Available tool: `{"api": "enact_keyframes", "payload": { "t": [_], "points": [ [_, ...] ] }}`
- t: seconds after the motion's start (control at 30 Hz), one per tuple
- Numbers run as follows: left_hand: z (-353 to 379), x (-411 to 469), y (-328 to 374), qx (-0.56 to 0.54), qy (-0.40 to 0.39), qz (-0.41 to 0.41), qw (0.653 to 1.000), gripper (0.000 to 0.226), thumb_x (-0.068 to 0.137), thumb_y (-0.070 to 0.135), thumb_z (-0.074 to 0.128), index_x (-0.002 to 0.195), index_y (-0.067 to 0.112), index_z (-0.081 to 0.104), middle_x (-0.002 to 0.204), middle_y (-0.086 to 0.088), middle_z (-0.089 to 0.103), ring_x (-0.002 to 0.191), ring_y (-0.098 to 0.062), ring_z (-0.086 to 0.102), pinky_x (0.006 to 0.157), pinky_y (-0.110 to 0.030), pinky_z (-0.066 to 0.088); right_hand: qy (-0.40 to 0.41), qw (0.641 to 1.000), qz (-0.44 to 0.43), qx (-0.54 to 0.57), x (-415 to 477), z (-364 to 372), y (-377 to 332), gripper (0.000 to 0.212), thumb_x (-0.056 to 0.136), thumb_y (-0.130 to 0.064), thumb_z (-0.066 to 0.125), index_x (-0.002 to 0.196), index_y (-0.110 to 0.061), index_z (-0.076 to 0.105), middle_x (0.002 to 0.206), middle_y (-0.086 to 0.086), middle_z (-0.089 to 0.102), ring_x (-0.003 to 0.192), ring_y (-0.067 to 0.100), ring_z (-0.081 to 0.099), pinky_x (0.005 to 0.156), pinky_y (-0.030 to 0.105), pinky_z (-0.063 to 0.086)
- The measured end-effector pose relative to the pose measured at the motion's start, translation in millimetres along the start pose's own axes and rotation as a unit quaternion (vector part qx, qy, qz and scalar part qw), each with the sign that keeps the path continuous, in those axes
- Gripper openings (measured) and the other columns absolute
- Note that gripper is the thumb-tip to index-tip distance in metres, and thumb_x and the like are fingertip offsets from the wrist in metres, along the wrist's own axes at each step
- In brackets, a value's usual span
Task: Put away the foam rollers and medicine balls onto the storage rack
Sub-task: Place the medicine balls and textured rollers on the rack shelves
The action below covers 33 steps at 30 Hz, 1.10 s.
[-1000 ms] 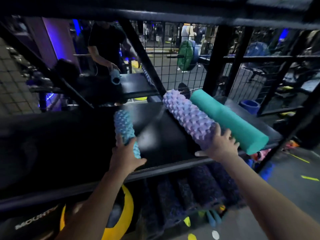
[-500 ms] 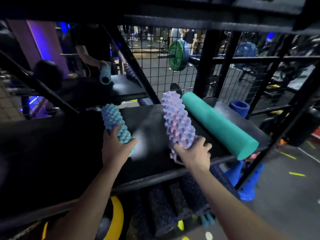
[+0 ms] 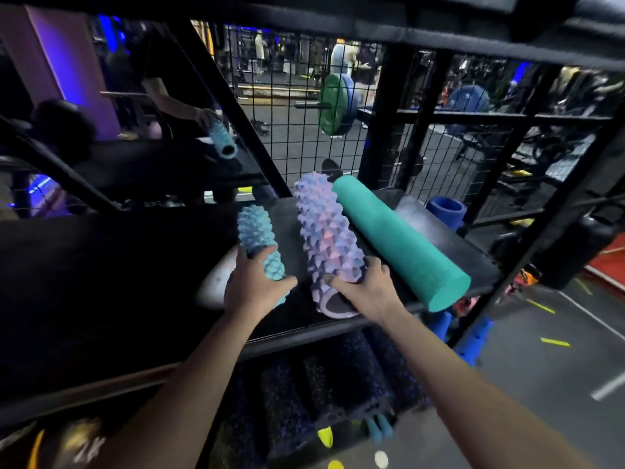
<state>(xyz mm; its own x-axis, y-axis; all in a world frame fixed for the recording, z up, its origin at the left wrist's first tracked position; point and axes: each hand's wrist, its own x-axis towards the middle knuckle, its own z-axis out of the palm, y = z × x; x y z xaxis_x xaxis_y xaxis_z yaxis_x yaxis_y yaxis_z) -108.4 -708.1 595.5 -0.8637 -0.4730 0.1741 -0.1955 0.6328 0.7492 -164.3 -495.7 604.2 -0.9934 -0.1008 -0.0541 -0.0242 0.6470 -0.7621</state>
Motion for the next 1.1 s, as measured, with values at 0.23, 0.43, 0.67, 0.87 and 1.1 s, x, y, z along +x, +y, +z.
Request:
{"api": "enact_keyframes", "payload": {
  "t": [0.23, 0.43, 0.67, 0.87, 1.1],
  "points": [
    [44.9, -16.2, 10.6, 0.195, -0.042, 0.027, 0.980, 0.082, 0.059, 0.053, 0.081, 0.136, 0.045, 0.055, 0.167, -0.005, 0.006, 0.114, -0.045, 0.057, 0.096, -0.044, 0.053, -0.094, 0.986, -0.117, -0.076, 25.9, -48.6, 30.7, 0.095, 0.055, -0.089, 0.065, 0.132, -0.034, 0.054, 0.121, -0.004, 0.058, 0.121, 0.019, 0.047, 0.104, 0.035, 0.044],
    [44.9, -10.5, 10.3, 0.196, -0.077, -0.014, 0.978, 0.080, 0.059, 0.054, 0.079, 0.134, 0.050, 0.050, 0.166, -0.006, 0.014, 0.129, -0.036, 0.053, 0.104, -0.038, 0.048, 0.023, 0.950, -0.045, -0.309, 87.2, -136.3, 66.1, 0.098, 0.074, -0.081, 0.064, 0.145, -0.018, 0.039, 0.137, 0.015, 0.054, 0.129, 0.038, 0.049, 0.106, 0.045, 0.038],
    [51.3, -16.7, 29.7, 0.204, -0.071, -0.049, 0.975, 0.083, 0.068, 0.040, 0.084, 0.142, 0.048, 0.047, 0.170, -0.001, 0.002, 0.136, -0.035, 0.048, 0.108, -0.035, 0.045, -0.129, 0.990, 0.040, -0.046, 119.0, -104.8, 72.0, 0.112, 0.046, -0.074, 0.075, 0.139, -0.020, 0.045, 0.121, 0.007, 0.066, 0.098, 0.027, 0.066, 0.085, 0.040, 0.058],
    [46.7, -23.2, 30.9, 0.163, -0.042, -0.059, 0.984, 0.085, 0.055, 0.049, 0.078, 0.137, 0.043, 0.056, 0.167, 0.001, 0.016, 0.139, -0.030, 0.047, 0.104, -0.034, 0.045, -0.152, 0.987, 0.046, -0.001, 125.1, -76.4, 62.0, 0.143, 0.029, -0.082, 0.061, 0.152, -0.022, 0.022, 0.135, 0.016, 0.054, 0.111, 0.037, 0.060, 0.096, 0.050, 0.053],
    [43.6, -36.4, 23.9, -0.064, 0.161, -0.089, 0.981, 0.055, 0.054, 0.050, 0.070, 0.109, 0.046, 0.069, 0.121, 0.003, 0.067, 0.108, -0.021, 0.066, 0.093, -0.034, 0.053, -0.181, 0.982, 0.020, -0.043, 130.0, -86.6, 68.3, 0.121, 0.063, -0.098, 0.035, 0.158, -0.023, 0.022, 0.150, 0.020, 0.042, 0.134, 0.042, 0.045, 0.110, 0.054, 0.040]
  ]
}}
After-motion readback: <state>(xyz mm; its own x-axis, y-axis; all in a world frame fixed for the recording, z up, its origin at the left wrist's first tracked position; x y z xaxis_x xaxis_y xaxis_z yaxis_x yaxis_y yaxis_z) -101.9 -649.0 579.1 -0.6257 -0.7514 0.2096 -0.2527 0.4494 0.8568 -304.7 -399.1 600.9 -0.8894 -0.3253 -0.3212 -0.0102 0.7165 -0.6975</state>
